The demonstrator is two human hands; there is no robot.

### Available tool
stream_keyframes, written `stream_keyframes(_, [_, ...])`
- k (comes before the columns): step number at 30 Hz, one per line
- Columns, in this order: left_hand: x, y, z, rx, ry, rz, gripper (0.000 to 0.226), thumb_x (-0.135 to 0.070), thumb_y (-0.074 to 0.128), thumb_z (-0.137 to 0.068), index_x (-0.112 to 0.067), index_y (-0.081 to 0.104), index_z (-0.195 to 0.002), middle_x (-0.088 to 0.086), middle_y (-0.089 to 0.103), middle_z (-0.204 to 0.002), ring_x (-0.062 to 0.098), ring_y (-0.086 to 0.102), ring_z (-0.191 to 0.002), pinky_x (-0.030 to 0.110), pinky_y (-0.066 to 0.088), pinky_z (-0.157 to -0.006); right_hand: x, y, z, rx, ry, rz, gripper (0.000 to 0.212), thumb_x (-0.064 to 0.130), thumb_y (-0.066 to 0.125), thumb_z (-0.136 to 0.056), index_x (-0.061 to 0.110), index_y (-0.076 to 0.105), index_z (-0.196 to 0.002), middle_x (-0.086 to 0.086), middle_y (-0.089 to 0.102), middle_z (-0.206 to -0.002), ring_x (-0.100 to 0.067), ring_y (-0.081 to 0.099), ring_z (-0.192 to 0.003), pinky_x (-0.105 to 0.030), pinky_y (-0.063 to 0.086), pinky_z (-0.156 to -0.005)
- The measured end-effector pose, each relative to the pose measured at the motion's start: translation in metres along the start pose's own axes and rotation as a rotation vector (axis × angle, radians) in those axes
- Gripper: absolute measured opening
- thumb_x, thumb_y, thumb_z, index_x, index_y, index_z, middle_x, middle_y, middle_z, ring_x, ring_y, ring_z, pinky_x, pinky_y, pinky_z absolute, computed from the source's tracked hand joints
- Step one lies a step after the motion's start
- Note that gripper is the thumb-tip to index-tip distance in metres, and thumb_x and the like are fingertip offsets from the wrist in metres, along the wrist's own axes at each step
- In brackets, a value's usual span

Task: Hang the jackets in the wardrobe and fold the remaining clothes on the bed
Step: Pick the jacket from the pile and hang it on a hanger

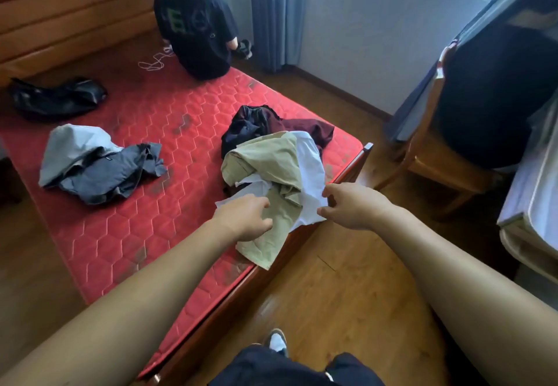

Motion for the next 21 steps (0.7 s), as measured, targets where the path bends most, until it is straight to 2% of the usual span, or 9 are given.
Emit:
stream_keyframes(3, [0.004,-0.016,-0.038,0.007,-0.006,0.008,0.057,-0.048,0.049,-0.093,-0.03,0.045,-0.147,0.001,0.048,-0.148,0.025,0.053,-0.129,0.047,0.049,-0.098,0.0,-0.019,-0.041,0.004,-0.037,0.003,0.052,0.06,0.053,-0.092,0.032,0.053,-0.136,0.005,0.067,-0.122,-0.021,0.063,-0.105,-0.042,0.056,-0.085])
stream_keyframes(6, [0.007,-0.029,-0.075,0.013,-0.032,0.026,0.056,-0.047,0.049,-0.092,-0.03,0.046,-0.146,0.0,0.051,-0.147,0.025,0.054,-0.129,0.048,0.05,-0.099,-0.005,-0.034,-0.084,-0.01,-0.072,0.006,0.05,0.059,0.054,-0.093,0.034,0.052,-0.136,0.008,0.066,-0.122,-0.021,0.061,-0.109,-0.039,0.054,-0.084])
stream_keyframes(10, [0.006,-0.045,-0.13,0.028,-0.075,0.032,0.052,-0.045,0.049,-0.092,-0.029,0.05,-0.142,0.002,0.055,-0.138,0.027,0.058,-0.122,0.045,0.052,-0.094,-0.024,-0.05,-0.154,-0.014,-0.118,0.022,0.05,0.057,0.054,-0.093,0.032,0.052,-0.136,0.005,0.065,-0.125,-0.023,0.061,-0.109,-0.037,0.05,-0.078])
stream_keyframes(14, [0.004,-0.056,-0.197,0.026,-0.15,0.045,0.053,-0.045,0.049,-0.093,-0.029,0.049,-0.143,0.0,0.054,-0.139,0.028,0.058,-0.12,0.043,0.052,-0.088,-0.05,-0.059,-0.239,0.02,-0.178,0.065,0.052,0.061,0.055,-0.09,0.032,0.053,-0.134,0.005,0.066,-0.121,-0.024,0.061,-0.107,-0.035,0.046,-0.071])
stream_keyframes(17, [0.002,-0.059,-0.248,0.053,-0.225,0.068,0.053,-0.046,0.048,-0.093,-0.03,0.046,-0.143,0.001,0.051,-0.137,0.029,0.058,-0.117,0.042,0.052,-0.083,-0.075,-0.063,-0.301,0.068,-0.212,0.067,0.054,0.062,0.055,-0.089,0.032,0.053,-0.135,0.006,0.065,-0.125,-0.024,0.061,-0.11,-0.036,0.045,-0.072])
stream_keyframes(21, [-0.003,-0.062,-0.306,0.076,-0.278,0.103,0.055,-0.047,0.051,-0.093,-0.031,0.043,-0.145,0.002,0.051,-0.135,0.029,0.056,-0.12,0.046,0.053,-0.087,-0.107,-0.063,-0.37,0.141,-0.243,0.065,0.057,0.059,0.056,-0.089,0.029,0.054,-0.136,0.003,0.063,-0.132,-0.024,0.061,-0.115,-0.037,0.049,-0.078])
Point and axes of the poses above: each hand's wrist, its own z-axis away from the middle knuckle, its own y-axis out of the palm, x = y × z, the point moved 4 cm from there along -z, towards the middle knuckle
